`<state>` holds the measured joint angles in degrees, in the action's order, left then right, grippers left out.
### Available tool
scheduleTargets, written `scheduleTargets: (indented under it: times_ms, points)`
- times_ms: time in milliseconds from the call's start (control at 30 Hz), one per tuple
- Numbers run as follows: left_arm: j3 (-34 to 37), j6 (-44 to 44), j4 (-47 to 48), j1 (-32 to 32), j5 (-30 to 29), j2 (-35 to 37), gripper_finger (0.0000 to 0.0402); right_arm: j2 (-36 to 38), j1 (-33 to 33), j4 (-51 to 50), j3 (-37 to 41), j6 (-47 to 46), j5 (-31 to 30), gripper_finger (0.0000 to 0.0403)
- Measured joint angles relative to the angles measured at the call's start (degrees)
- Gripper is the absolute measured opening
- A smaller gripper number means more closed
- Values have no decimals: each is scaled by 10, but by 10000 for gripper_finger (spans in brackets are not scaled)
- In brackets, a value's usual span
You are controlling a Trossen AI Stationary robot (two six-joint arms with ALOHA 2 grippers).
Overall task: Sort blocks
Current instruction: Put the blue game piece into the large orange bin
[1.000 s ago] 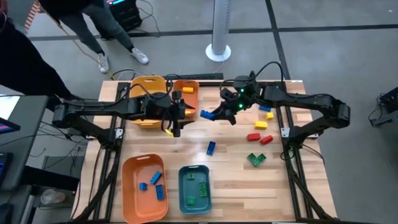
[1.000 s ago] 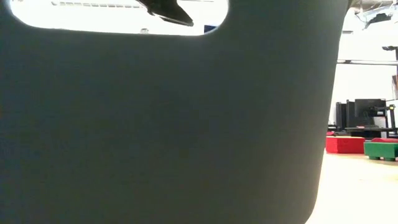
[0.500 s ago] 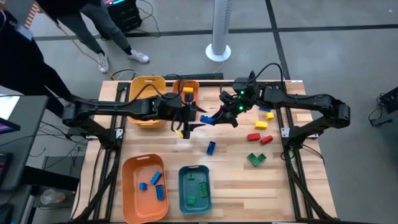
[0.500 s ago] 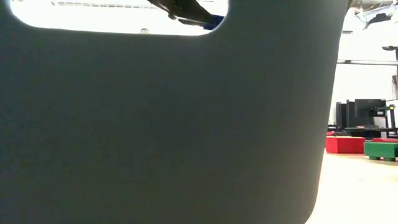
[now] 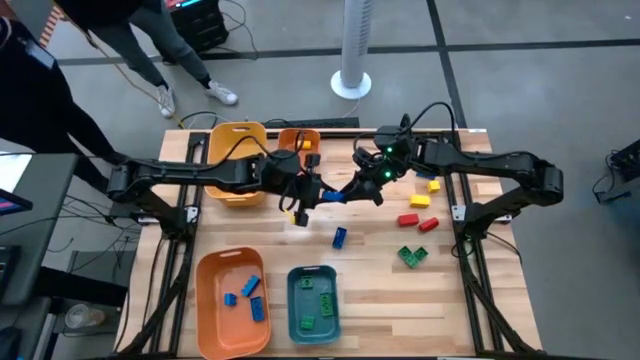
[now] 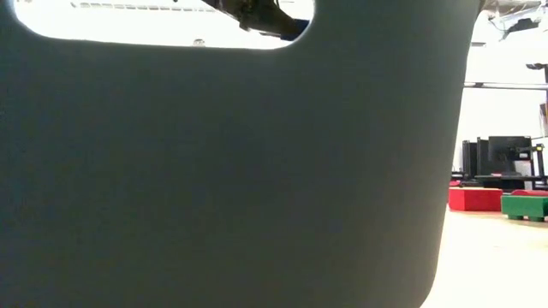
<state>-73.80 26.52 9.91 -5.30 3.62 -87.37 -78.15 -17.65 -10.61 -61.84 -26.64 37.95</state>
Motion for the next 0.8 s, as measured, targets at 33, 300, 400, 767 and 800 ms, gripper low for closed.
scheduleTargets:
  times_ms: [33, 300, 400, 767, 800]
  points:
    - [0, -1, -2, 0, 0, 0, 81, 0, 0, 1, 0, -2, 0, 118]
    - [0, -19, 1, 3, -3, 5, 81, 0, -6, 14, 0, 6, 19, 203]
    - [0, -47, 26, 5, -4, 15, 81, 1, -24, 6, 0, 3, 32, 251]
    - [0, -345, 304, 72, -6, 125, 81, 16, -125, -65, 0, 79, 38, 285]
    - [0, -386, 330, 86, -8, 130, 81, 14, -134, -66, 0, 84, 38, 285]
